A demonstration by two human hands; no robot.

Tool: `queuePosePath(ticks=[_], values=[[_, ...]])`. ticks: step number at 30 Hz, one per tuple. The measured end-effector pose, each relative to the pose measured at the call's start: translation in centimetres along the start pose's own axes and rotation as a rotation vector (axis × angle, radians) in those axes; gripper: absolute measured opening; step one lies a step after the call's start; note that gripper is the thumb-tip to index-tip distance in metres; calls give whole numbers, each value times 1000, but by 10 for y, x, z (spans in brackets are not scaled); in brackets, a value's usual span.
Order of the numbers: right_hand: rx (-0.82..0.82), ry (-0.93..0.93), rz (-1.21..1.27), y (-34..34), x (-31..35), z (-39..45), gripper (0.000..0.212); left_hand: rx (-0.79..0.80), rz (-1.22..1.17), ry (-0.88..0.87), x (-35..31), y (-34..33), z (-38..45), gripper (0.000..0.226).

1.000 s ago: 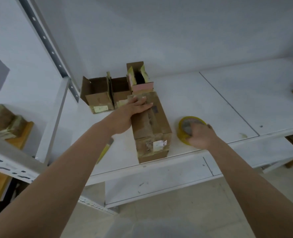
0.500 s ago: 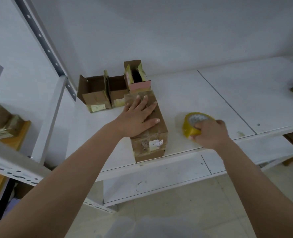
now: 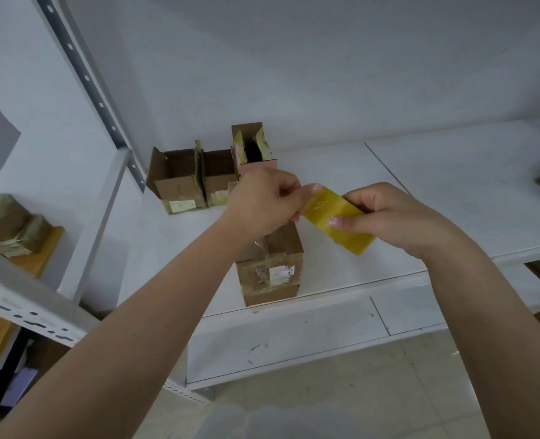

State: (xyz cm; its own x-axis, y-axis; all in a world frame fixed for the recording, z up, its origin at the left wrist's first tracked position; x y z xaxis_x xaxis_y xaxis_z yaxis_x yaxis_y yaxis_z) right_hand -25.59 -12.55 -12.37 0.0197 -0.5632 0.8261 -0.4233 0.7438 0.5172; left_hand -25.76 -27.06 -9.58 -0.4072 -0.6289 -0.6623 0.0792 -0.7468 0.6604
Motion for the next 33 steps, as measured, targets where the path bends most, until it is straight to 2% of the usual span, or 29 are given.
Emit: queuePosePath(ticks=[3, 11, 13, 15, 17, 19, 23, 33], values=[[43, 11, 90, 0, 6, -2, 32, -126, 53, 21, 7, 14, -6, 39], [-49, 46, 190, 30, 10, 10, 69, -505, -12, 135, 32, 58, -48, 40], [-78, 27, 97, 35, 2, 11, 72, -556, 38, 214, 47, 73, -71, 39], [-57, 0, -85, 26, -7, 11, 65, -574, 46, 298, 61, 74, -100, 39], [-29, -34, -166, 11, -16, 13, 58, -595, 22, 391, 75, 64, -129, 40], [-20, -41, -223, -2, -21, 18, 64, -653, 43, 465, 84, 57, -152, 41], [-64, -55, -318, -12, -27, 29, 80, -729, 102, 488, 90, 57, -166, 40], [-63, -62, -349, -24, -39, 47, 71, -733, 98, 582, 115, 43, -175, 41]])
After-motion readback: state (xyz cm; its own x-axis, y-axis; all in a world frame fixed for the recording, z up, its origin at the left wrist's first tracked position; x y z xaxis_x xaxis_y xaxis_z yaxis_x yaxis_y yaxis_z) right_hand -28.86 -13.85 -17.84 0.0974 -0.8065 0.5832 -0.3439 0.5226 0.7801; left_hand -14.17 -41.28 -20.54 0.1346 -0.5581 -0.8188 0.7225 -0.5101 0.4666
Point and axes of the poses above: each hand's wrist, its own z-axis towards the middle knuckle, its own y-axis out of the back of the hand, x = y × z, the point moved 10 cm from there along z, towards the middle knuckle, and after that the axes turned 8 degrees about -y, right-handed, at the moved point
